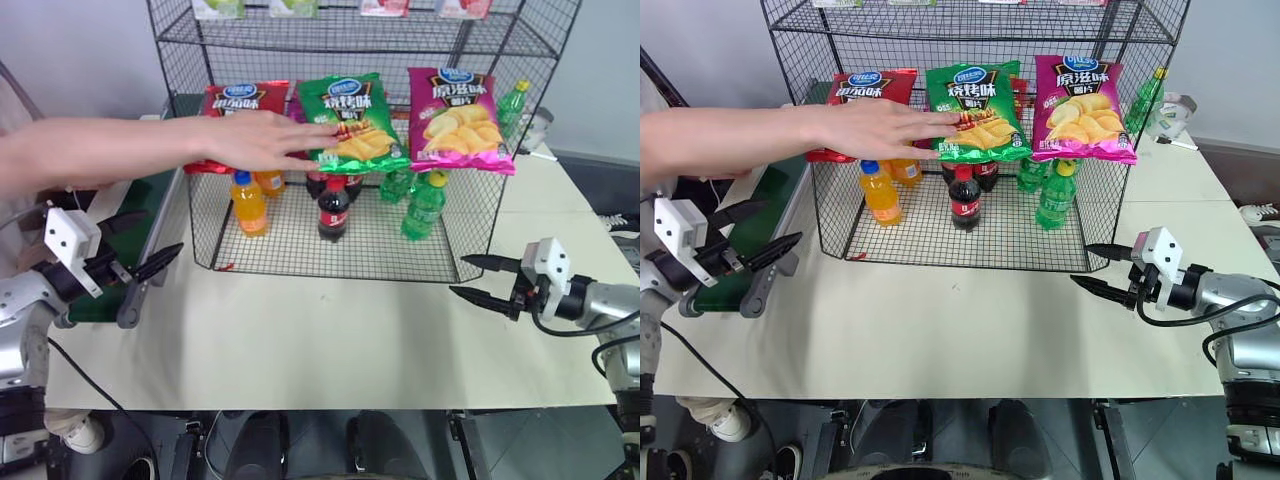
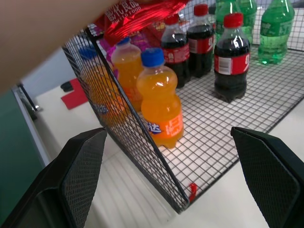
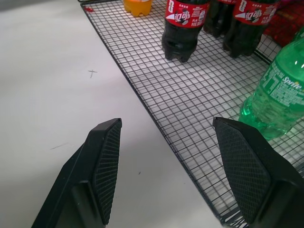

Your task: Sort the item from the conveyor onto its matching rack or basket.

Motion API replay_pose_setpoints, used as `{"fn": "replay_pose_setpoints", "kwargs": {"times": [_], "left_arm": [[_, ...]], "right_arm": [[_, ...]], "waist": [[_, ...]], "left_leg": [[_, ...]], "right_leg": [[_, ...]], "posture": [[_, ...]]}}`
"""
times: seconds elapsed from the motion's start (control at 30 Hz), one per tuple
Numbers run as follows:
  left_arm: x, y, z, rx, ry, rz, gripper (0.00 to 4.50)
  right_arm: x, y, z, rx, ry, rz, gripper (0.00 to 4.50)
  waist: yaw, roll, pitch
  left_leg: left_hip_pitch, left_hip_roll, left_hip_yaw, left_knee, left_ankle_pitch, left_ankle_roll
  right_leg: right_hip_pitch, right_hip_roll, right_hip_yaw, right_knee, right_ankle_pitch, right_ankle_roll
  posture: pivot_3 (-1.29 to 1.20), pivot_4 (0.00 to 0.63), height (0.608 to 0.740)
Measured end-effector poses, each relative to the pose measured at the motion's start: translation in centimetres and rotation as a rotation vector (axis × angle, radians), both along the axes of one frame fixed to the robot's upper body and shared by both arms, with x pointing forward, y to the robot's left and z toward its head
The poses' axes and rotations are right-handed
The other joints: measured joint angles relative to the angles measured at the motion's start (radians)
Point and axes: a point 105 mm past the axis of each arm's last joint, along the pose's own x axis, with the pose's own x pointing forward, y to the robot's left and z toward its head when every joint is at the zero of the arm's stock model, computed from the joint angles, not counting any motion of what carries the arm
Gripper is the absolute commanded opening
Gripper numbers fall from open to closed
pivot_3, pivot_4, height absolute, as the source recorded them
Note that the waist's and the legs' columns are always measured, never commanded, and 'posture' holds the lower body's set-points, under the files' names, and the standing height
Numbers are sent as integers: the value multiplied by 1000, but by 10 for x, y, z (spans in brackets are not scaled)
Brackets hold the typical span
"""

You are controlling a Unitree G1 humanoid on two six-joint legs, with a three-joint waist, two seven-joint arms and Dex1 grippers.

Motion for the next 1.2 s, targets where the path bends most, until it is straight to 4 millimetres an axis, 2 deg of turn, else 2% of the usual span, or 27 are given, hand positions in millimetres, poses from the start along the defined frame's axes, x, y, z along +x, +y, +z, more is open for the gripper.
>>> {"fn": "replay_pose_setpoints", "kwargs": {"times": [0.13,0.63,0.87,1.2], "left_arm": [[-2,-1,-7,-17,20,-1,4500],[-1,-1,-10,-29,33,-10,4500],[-1,-2,-9,-32,27,-16,4500],[-1,0,-11,-33,29,1,4500]], "right_arm": [[0,0,0,-1,-1,0,3175],[-4,3,0,-17,11,5,3175],[3,5,10,-17,-33,-1,3175],[6,10,9,-25,-36,12,3175]], "waist": [[3,0,0],[3,0,0],[3,0,0],[2,0,0]], "left_leg": [[0,0,0,0,0,0],[0,0,0,1,0,0],[0,0,0,1,0,0],[0,0,0,1,0,0]], "right_leg": [[0,0,0,0,0,0],[0,0,0,0,0,0],[0,0,0,0,0,0],[0,0,0,0,0,0]], "posture": [[0,150,739],[0,150,739],[0,150,739],[0,150,739]]}}
